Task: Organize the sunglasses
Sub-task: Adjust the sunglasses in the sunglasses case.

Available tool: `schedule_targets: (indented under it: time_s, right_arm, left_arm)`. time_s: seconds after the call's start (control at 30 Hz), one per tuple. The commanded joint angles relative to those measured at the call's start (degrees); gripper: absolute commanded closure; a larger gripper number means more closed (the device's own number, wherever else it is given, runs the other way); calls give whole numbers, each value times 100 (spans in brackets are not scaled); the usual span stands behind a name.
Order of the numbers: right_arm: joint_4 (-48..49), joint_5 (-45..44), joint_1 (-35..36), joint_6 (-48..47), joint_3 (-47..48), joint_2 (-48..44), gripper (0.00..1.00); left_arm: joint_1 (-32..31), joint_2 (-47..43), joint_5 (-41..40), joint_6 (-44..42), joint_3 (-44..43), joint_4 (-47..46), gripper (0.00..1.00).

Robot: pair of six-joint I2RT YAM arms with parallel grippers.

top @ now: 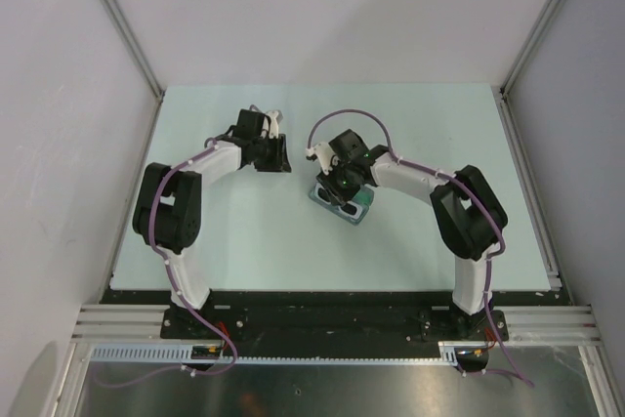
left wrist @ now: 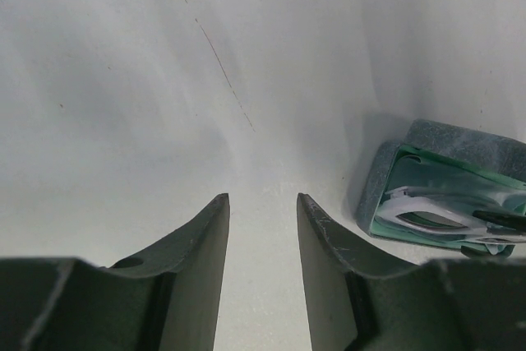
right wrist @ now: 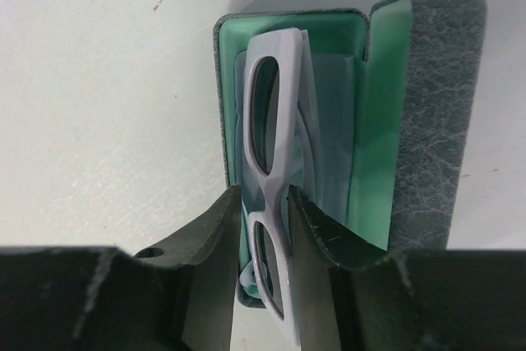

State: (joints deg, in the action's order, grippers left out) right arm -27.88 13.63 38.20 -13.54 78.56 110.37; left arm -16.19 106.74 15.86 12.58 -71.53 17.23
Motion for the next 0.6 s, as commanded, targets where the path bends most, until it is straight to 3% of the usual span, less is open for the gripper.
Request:
schedule_targets:
  time_s: [0.0,0.37,0.57]
  right_arm:
    - [239,-387,48,80,177,-428,65]
    - [283,-607,136,71,168,-674,65]
    - [309,-1151,179,71,168,-569,68]
  left_arm:
    - [54,-13,146,16,-63,-150,56]
    - [45,-39,172,25,-37,-141,56]
    - [45,-57,198,25,-19,-141,56]
